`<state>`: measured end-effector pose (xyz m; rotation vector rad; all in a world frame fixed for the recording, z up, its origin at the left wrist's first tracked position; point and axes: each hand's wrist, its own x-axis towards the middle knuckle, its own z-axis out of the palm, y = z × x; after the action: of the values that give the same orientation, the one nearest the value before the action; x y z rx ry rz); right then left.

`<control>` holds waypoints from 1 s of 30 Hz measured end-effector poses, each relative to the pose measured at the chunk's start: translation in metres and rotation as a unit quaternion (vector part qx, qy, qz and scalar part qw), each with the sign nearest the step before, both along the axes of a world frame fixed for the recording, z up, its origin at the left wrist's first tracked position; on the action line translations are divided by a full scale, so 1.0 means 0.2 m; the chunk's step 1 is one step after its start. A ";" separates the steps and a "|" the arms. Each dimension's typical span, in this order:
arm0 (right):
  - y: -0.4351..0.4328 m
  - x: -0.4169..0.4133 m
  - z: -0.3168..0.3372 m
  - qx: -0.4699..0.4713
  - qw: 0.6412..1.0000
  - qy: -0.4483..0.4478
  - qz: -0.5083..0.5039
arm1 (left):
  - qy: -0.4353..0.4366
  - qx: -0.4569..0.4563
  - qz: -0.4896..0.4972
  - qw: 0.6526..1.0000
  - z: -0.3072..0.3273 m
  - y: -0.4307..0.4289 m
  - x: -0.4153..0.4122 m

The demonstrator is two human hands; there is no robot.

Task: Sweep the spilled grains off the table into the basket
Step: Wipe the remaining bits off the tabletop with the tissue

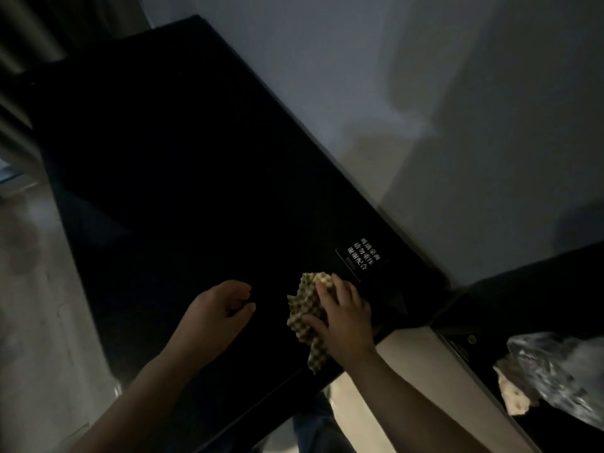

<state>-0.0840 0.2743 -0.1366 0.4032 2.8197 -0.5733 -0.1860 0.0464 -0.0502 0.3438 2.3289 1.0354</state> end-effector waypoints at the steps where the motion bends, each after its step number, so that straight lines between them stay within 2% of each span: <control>1: -0.02 0.00 -0.02 0.011 1.000 0.014 -0.009 | -0.001 -0.010 -0.010 1.000 -0.02 0.01 -0.02; 4: -0.05 0.01 -0.10 0.021 0.996 0.073 -0.044 | -0.013 -0.011 -0.029 0.999 -0.05 0.04 -0.07; 8: -0.04 0.00 -0.13 -0.088 0.977 0.160 -0.107 | -0.015 -0.012 -0.064 0.998 -0.08 0.09 -0.16; 10: -0.01 0.00 -0.10 -0.107 0.965 0.177 -0.158 | -0.011 -0.021 -0.097 0.995 -0.09 0.13 -0.21; 15: 0.21 0.03 0.02 -0.032 0.912 0.240 -0.331 | -0.007 -0.041 -0.177 0.983 -0.11 0.30 -0.28; 17: 0.32 0.04 0.04 -0.003 0.888 0.242 -0.391 | -0.007 -0.051 -0.205 0.977 -0.12 0.37 -0.30; 20: 0.46 -0.01 0.01 -0.038 0.861 0.187 -0.472 | -0.003 -0.080 -0.227 0.970 -0.16 0.46 -0.32; 25: 0.51 -0.08 -0.13 -0.034 0.895 0.148 -0.420 | 0.022 -0.102 -0.247 0.963 -0.21 0.55 -0.33; 30: 0.41 -0.03 -0.22 -0.024 0.883 0.205 -0.422 | 0.045 -0.108 -0.261 0.958 -0.23 0.57 -0.33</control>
<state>-0.0893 0.3571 -0.1798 1.7186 2.8760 -0.9721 -0.2513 0.1607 -0.0970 0.8747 2.2163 0.5133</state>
